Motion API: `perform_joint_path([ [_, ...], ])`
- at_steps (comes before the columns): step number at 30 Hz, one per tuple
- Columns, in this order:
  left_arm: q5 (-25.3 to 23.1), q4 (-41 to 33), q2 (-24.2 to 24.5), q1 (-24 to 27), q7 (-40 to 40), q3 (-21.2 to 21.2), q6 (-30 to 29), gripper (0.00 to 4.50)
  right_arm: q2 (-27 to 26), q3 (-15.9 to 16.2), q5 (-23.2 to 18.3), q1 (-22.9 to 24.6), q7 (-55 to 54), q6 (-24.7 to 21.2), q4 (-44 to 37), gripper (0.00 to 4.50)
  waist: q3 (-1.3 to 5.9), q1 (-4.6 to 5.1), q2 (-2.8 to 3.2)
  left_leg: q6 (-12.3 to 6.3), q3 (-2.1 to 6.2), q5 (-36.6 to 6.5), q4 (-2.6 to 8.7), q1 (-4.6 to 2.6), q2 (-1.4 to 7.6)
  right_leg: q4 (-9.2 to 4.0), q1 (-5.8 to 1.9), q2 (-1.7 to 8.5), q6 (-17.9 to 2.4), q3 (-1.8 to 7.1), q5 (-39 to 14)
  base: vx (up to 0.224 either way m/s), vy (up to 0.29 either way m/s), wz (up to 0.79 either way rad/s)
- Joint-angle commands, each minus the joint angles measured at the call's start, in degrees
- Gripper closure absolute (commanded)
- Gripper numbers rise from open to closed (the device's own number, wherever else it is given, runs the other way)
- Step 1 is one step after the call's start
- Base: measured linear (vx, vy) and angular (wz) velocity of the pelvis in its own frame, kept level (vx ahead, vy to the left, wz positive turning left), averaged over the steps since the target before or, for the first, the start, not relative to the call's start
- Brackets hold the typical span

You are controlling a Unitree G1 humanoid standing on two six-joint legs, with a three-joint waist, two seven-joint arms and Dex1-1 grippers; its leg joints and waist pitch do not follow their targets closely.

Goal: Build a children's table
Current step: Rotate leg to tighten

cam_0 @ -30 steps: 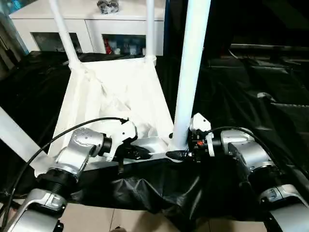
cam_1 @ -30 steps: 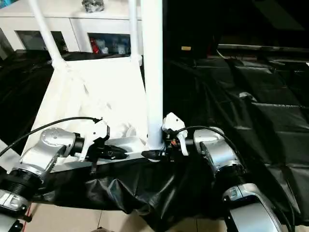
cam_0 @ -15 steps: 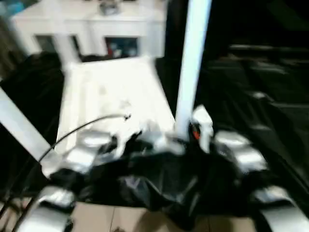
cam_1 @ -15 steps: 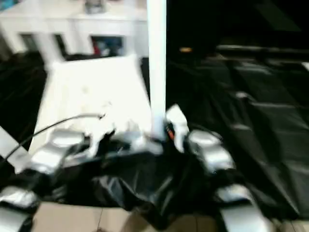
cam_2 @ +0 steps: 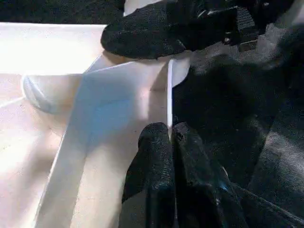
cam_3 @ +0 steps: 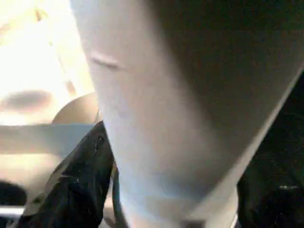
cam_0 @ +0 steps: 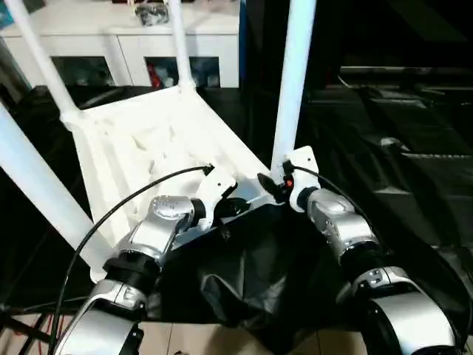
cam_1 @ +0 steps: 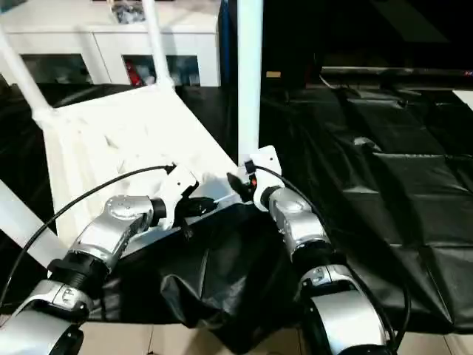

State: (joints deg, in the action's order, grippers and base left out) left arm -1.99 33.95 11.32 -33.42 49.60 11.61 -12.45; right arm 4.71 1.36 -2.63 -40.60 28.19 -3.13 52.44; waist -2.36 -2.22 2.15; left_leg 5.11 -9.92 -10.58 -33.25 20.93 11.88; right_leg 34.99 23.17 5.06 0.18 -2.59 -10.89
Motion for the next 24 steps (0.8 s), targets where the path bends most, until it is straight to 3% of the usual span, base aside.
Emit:
perform_joint_path([
  [1,2.2,-3.8,-0.9,1.1,6.2,3.6,2.6,4.5,-2.1,5.9,0.2,0.6,9.6,0.4,0.1,0.84,3.39,-0.26,-0.68,-3.53,-0.18,-10.9,3.73,0.22,0.53,-4.09,-3.08,2.29,-14.0,1.44,-8.2,0.0,0.0,0.0],
  [6,2.8,-6.0,3.1,2.8,14.1,5.3,3.5,4.5,4.2,11.3,0.9,3.6,26.0,6.1,-5.9,0.84,3.56,-0.46,-0.5,-5.47,-0.53,-9.4,3.28,-0.02,0.94,-3.59,-3.06,2.14,-15.9,1.4,-3.0,0.0,0.0,0.0],
  [7,2.8,-5.9,3.7,2.9,15.2,5.5,3.8,4.5,5.1,11.5,0.5,4.0,28.2,5.9,-6.8,0.84,3.45,-0.54,-0.57,-5.98,-0.56,-9.1,3.31,0.04,0.92,-3.45,-3.12,2.05,-16.5,1.33,-2.2,0.0,0.0,0.0],
  [8,3.0,-6.0,4.3,3.1,16.3,5.6,4.1,4.5,6.0,11.6,-0.2,4.4,30.5,5.5,-7.8,0.84,3.38,-0.67,-0.17,-6.06,-0.57,-9.7,3.32,-0.08,0.94,-3.5,-3.02,2.1,-16.7,1.31,-3.0,0.0,0.0,0.0],
  [13,3.8,-6.9,8.0,4.1,23.1,6.3,4.0,4.5,10.0,12.2,-3.2,6.0,42.2,1.4,-12.7,0.84,3.29,-1.32,-0.27,-5.57,-0.55,-11.8,3.47,-0.37,1.16,-3.67,-2.9,2.09,-16.6,1.41,-5.9,0.0,0.0,0.0],
  [14,3.8,-7.1,8.4,4.2,23.9,6.4,4.0,4.5,10.5,12.4,-3.5,6.2,43.3,1.0,-13.1,1.08,3.32,-1.38,-0.26,-5.44,-0.55,-11.8,3.47,-0.38,1.2,-3.64,-2.87,2.14,-16.6,1.44,-5.9,0.0,0.0,0.0],
  [24,4.3,-6.8,9.9,3.8,27.1,6.1,4.1,4.5,11.7,13.7,-4.1,8.1,48.5,-2.6,-16.9,1.79,3.33,-1.7,-0.41,-4.13,-0.48,-11.2,3.58,-0.29,1.06,-3.63,-2.91,2.23,-16.1,1.46,-6.4,0.0,0.0,0.0],
])
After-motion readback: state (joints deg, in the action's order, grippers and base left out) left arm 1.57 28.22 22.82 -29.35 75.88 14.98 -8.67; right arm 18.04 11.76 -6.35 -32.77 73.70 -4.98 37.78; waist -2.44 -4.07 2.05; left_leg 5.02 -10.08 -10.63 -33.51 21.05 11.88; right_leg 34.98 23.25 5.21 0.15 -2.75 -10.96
